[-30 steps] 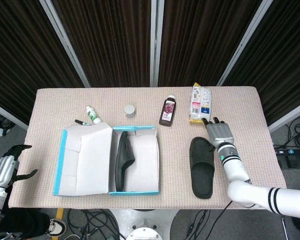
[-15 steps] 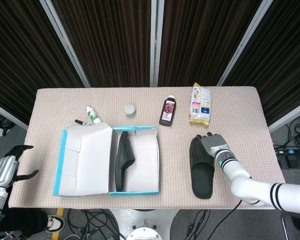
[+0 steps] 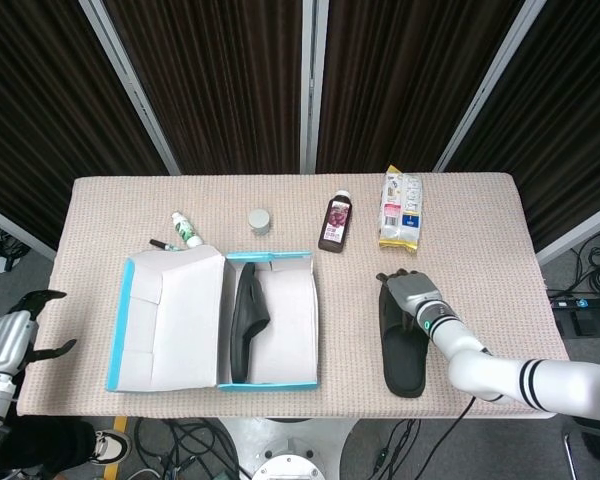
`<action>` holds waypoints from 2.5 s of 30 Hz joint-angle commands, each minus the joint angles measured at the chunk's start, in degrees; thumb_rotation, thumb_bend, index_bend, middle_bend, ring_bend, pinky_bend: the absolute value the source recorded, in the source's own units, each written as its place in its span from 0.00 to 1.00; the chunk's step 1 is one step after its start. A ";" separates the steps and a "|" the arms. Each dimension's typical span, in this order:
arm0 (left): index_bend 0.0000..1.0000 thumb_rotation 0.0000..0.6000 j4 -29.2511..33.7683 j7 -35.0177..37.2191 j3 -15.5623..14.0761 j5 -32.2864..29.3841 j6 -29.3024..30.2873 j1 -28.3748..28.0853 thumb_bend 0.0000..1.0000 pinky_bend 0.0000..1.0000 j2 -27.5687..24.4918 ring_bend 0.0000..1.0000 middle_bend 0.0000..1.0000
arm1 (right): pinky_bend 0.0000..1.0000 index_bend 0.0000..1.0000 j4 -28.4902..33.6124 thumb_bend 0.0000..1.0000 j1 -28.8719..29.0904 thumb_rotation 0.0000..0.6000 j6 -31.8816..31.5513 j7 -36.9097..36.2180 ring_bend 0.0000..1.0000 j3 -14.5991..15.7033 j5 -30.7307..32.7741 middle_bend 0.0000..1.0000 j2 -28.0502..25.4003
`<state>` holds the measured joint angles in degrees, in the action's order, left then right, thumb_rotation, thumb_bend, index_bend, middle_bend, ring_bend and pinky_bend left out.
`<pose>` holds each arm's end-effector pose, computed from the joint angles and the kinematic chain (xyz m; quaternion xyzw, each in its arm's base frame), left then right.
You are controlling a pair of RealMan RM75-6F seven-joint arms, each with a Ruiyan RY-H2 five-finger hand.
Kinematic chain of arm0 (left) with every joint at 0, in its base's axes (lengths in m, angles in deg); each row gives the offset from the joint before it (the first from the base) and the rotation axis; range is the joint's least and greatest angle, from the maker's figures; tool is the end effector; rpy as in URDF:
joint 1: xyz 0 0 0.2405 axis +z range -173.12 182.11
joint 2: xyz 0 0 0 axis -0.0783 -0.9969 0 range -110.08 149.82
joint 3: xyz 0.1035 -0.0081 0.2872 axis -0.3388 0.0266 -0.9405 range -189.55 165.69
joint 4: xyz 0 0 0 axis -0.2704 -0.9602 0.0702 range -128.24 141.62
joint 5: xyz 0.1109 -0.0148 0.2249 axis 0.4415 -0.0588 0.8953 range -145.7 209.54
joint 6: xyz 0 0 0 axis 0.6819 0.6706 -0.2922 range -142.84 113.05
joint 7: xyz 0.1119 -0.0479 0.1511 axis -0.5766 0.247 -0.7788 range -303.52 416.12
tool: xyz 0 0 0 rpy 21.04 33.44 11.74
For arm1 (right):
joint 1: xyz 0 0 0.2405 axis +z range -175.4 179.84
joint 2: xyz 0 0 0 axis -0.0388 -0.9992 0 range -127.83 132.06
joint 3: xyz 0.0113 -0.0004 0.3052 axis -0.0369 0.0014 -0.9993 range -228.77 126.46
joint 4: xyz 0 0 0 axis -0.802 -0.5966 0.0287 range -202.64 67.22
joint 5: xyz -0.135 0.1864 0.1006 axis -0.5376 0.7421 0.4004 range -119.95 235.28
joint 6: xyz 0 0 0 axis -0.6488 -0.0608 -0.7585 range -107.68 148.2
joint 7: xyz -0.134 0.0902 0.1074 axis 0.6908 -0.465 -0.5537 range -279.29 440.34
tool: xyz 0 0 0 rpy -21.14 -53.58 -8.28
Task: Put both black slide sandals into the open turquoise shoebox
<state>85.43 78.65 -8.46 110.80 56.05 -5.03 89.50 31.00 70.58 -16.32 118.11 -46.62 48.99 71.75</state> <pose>-0.4380 0.2741 0.1083 -0.5297 -0.5329 -0.3942 0.5292 -0.1920 -0.4408 -0.0287 0.7733 -0.4876 0.0851 0.3962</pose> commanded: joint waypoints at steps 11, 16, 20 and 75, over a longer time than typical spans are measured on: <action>0.24 1.00 -1.66 1.95 -0.13 -0.39 -0.73 0.16 0.17 0.24 0.56 0.13 0.20 | 0.10 0.00 -1.94 0.02 4.13 1.00 0.16 -1.44 0.00 3.95 1.39 0.14 2.40; 0.24 1.00 -2.20 2.57 -0.32 0.02 -0.45 0.35 0.17 0.24 0.75 0.13 0.20 | 0.10 0.00 -1.47 0.03 5.96 1.00 -2.77 -0.24 0.00 5.88 2.84 0.19 3.65; 0.24 1.00 -2.32 2.91 -0.33 0.08 -0.50 0.35 0.17 0.24 0.79 0.13 0.20 | 0.10 0.00 -0.84 0.03 6.91 1.00 -4.89 0.33 0.00 6.64 4.00 0.21 4.05; 0.24 1.00 0.93 1.08 0.64 -2.10 -2.65 -0.55 0.17 0.24 -0.35 0.13 0.20 | 0.35 0.28 9.12 0.13 -15.14 1.00 -13.18 -35.57 0.31 -14.45 -44.10 0.51 -11.45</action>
<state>86.33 79.71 -7.84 108.72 53.38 -5.59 89.17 39.63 56.91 -28.76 85.09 -59.02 7.48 60.54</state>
